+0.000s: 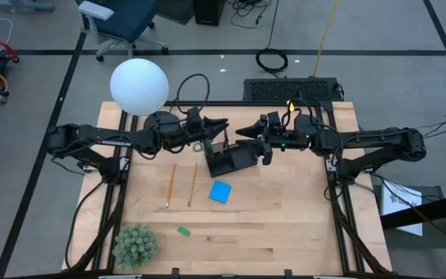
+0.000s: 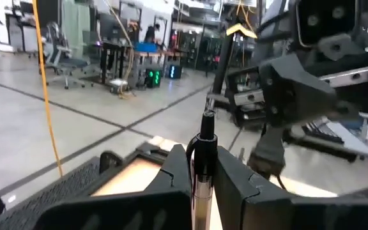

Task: Pick and place office supplies into organizer
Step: Put the black pen into the black desk organizer

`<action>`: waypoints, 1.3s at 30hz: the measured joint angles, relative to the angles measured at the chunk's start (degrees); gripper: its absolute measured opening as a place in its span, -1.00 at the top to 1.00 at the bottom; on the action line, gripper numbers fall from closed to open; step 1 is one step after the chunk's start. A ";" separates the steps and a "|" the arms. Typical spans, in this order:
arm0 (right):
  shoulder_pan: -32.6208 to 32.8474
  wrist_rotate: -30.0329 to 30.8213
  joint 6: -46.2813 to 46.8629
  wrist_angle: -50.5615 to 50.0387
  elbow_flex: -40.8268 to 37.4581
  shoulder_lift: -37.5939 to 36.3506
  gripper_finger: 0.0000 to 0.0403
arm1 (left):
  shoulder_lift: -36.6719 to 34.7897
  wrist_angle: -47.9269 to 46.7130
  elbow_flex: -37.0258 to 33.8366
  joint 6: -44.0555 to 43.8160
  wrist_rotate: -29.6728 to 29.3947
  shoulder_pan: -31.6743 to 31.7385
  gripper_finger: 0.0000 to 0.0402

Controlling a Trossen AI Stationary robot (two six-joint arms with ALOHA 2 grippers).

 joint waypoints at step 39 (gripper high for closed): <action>0.31 0.35 1.89 -1.38 -0.04 0.28 -0.08 | 6.87 11.42 -10.48 -2.80 -2.08 1.60 0.92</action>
